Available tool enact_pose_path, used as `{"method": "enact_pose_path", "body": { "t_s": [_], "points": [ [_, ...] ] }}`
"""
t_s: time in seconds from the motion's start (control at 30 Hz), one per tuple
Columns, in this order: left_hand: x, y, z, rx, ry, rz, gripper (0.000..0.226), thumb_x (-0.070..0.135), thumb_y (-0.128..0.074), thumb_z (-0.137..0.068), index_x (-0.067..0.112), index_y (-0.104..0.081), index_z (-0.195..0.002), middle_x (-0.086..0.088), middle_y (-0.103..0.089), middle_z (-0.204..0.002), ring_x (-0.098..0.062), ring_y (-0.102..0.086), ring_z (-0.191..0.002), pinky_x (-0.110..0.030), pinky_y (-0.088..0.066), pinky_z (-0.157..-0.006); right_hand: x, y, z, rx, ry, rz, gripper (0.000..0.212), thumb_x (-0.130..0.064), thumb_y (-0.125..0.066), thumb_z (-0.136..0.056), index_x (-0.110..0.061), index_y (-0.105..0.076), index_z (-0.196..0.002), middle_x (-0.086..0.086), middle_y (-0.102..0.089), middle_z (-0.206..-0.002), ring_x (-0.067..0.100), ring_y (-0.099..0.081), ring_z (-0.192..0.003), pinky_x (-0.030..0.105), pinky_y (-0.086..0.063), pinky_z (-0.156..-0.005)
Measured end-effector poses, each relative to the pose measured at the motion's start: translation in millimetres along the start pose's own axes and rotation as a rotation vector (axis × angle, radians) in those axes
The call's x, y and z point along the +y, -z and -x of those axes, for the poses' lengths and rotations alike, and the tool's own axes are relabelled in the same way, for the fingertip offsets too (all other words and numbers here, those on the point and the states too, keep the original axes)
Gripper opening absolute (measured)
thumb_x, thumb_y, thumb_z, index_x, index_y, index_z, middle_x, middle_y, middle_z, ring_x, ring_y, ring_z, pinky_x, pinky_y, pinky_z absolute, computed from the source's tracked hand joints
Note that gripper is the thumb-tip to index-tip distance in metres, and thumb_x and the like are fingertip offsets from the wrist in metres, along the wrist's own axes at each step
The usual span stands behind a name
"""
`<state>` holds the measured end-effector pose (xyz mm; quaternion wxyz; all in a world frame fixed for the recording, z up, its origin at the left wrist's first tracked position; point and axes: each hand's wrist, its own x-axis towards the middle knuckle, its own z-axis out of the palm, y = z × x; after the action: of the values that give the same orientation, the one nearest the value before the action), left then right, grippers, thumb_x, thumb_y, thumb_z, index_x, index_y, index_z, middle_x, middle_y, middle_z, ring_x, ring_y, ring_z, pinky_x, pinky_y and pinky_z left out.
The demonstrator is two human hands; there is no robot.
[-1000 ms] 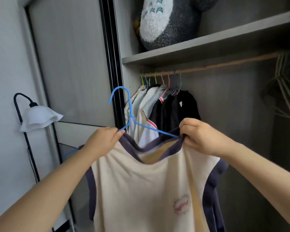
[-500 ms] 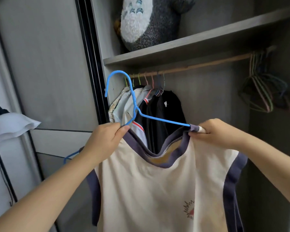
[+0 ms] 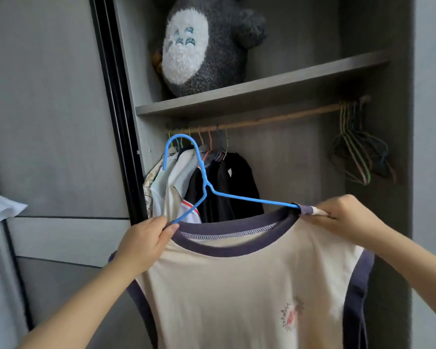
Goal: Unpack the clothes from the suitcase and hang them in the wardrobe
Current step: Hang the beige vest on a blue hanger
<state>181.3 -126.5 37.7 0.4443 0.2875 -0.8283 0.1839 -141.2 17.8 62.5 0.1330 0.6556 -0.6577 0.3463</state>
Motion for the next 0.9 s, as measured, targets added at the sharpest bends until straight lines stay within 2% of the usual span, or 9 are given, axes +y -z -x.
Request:
{"method": "enact_pose_path", "body": {
  "t_s": [0.13,0.23,0.33,0.4,0.47,0.57,0.7,0.77,0.9],
  "points": [
    [0.0,-9.4,4.0,-0.030,0.138,0.078,0.035,0.055,-0.026,-0.076,0.027,-0.020,-0.056,0.009,-0.031,-0.048,-0.005,-0.033,-0.045,-0.023,-0.024,-0.044,4.9,3.1,17.4,0.049,0.019,-0.094,0.058,-0.023,-0.069,-0.079,-0.024,-0.027,-0.040,-0.005,-0.025,-0.038,0.008,-0.035,-0.046,0.016,-0.026,-0.043],
    [7.3,-19.3,-2.7,-0.029,0.212,-0.163,0.038,0.040,-0.047,-0.078,0.012,-0.042,-0.053,-0.010,-0.050,-0.049,-0.031,-0.051,-0.046,-0.031,-0.042,-0.041,-0.7,-1.3,26.2,0.148,-0.008,-0.145,0.057,-0.014,-0.067,-0.081,-0.024,-0.028,-0.040,-0.004,-0.029,-0.036,0.007,-0.038,-0.047,0.015,-0.027,-0.043],
    [40.3,-26.6,-17.6,-0.081,0.292,-0.269,0.032,0.020,-0.080,-0.063,0.001,-0.056,-0.066,-0.018,-0.057,-0.064,-0.037,-0.058,-0.063,-0.037,-0.049,-0.054,-7.3,-5.8,29.5,0.270,-0.044,-0.087,0.046,-0.011,-0.063,-0.084,-0.020,-0.038,-0.046,-0.006,-0.036,-0.044,0.014,-0.041,-0.049,0.017,-0.031,-0.050],
    [75.6,-22.6,-33.5,-0.222,0.469,0.125,0.024,0.024,-0.064,-0.084,0.002,-0.056,-0.076,-0.013,-0.060,-0.078,-0.029,-0.057,-0.073,-0.029,-0.042,-0.060,-12.3,-4.1,34.3,0.273,-0.086,-0.083,0.030,-0.011,-0.062,-0.085,-0.014,-0.053,-0.057,0.005,-0.050,-0.053,0.015,-0.042,-0.050,0.017,-0.034,-0.055],
    [104.6,-23.9,-52.7,-0.428,0.816,0.811,0.031,0.030,-0.041,-0.097,0.006,-0.053,-0.080,-0.010,-0.059,-0.083,-0.018,-0.052,-0.070,-0.024,-0.039,-0.060,-12.6,-3.6,45.2,0.293,-0.109,-0.060,0.015,-0.011,-0.062,-0.086,-0.012,-0.064,-0.071,0.006,-0.059,-0.062,0.017,-0.048,-0.056,0.011,-0.037,-0.060],
    [127.3,-37.9,-77.4,-0.443,1.078,1.549,0.021,0.020,-0.038,-0.099,0.007,-0.048,-0.085,-0.013,-0.059,-0.079,-0.020,-0.057,-0.072,-0.028,-0.046,-0.065,-8.8,-6.4,67.5,0.318,-0.035,0.027,0.011,-0.016,-0.063,-0.082,-0.011,-0.071,-0.075,0.000,-0.064,-0.059,0.015,-0.054,-0.072,0.009,-0.039,-0.062],
    [155.7,-71.9,-97.6,-0.503,1.160,1.769,0.013,0.003,-0.032,-0.098,0.000,-0.044,-0.094,-0.015,-0.057,-0.079,-0.022,-0.059,-0.072,-0.030,-0.048,-0.066,15.3,9.0,72.9,0.056,-0.105,0.095,0.050,-0.051,-0.045,-0.086,-0.005,-0.059,-0.071,0.004,-0.058,-0.057,0.019,-0.049,-0.068,0.029,-0.039,-0.059],
    [166.3,-95.3,-107.1,-0.562,1.157,1.711,0.022,0.003,-0.031,-0.099,-0.001,-0.047,-0.084,-0.014,-0.055,-0.078,-0.022,-0.058,-0.071,-0.029,-0.048,-0.066,35.5,24.1,60.9,-0.224,-0.209,0.060,0.038,-0.042,-0.053,-0.087,-0.009,-0.053,-0.067,-0.002,-0.050,-0.057,0.013,-0.043,-0.060,0.024,-0.035,-0.055],
    [175.9,-136.3,-134.9,-0.608,1.135,1.563,0.023,0.001,-0.031,-0.098,0.001,-0.045,-0.080,-0.012,-0.051,-0.075,-0.020,-0.057,-0.069,-0.032,-0.050,-0.071,70.3,29.2,29.5,-0.608,-0.298,-0.051,0.042,-0.062,-0.044,-0.073,-0.022,-0.043,-0.061,-0.014,-0.044,-0.055,0.002,-0.040,-0.056,0.014,-0.034,-0.056]
  ]
}}
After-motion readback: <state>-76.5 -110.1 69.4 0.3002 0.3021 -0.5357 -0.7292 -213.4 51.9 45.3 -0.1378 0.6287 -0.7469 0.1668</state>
